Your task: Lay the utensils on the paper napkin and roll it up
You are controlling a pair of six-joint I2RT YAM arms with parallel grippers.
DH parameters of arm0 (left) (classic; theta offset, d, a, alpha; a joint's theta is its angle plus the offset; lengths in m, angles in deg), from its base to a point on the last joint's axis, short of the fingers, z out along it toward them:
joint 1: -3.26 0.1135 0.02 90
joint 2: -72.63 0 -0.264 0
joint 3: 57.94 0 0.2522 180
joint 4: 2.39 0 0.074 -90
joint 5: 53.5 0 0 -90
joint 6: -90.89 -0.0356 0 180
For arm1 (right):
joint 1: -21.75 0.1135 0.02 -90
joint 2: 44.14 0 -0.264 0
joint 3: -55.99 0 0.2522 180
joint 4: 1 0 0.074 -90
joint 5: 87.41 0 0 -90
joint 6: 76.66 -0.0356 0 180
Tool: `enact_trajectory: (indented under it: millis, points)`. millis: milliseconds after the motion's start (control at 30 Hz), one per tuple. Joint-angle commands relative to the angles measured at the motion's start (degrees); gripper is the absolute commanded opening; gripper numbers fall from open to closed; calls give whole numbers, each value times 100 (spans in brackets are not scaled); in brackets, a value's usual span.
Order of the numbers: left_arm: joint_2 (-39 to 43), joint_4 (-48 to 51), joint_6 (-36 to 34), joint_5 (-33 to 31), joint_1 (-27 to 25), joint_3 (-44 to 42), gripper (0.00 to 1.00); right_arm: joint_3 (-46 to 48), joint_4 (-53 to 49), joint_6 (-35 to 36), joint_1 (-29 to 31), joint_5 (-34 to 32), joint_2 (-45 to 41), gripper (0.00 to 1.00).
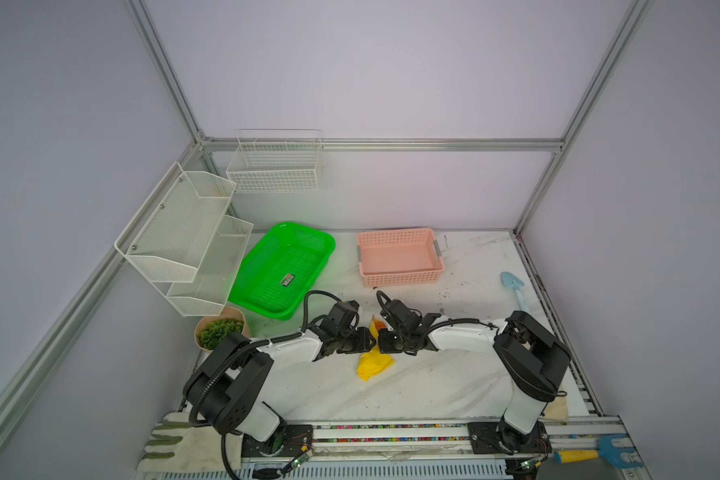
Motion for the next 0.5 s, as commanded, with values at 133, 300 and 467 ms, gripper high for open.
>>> enact_trajectory:
  millis: [133,300,467]
  points:
    - [-174,-192,-135,166,31,-49,40,171,-94,35,33,4,152,12]
    - [-214,-322,-83,70,31,-299,34,191,-67,50,34,36,164,12]
    - [-325,-381,-2,-10,34,-461,24,196,-41,52,29,57,169,12]
